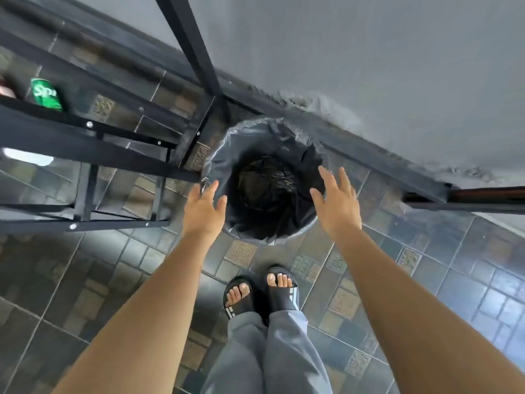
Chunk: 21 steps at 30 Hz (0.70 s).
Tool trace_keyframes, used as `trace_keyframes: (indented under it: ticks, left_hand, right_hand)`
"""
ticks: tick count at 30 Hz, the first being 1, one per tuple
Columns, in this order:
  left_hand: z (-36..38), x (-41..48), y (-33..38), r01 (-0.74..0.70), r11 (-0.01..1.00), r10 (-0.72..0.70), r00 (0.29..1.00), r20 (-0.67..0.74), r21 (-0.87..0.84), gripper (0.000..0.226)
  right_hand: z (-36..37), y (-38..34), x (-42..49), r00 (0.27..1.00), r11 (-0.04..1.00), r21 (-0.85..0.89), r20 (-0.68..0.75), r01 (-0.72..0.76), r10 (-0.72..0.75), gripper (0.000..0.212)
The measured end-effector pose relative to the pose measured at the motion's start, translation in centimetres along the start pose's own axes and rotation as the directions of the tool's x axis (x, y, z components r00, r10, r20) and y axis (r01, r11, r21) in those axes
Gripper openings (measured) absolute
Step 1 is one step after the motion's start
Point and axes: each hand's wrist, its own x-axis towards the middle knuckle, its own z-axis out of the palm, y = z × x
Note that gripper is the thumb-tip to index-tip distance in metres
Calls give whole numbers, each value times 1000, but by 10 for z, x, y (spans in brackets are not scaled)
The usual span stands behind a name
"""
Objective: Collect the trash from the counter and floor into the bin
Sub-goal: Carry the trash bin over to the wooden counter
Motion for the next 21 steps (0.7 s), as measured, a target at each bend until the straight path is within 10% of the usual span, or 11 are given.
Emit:
trace_keyframes:
  ticks: [21]
  left_hand:
    - [18, 29, 8, 62, 861, -123, 988, -88, -504, 50]
  right_hand:
    - [30, 5, 28, 994, 954, 289, -50, -78, 97, 48]
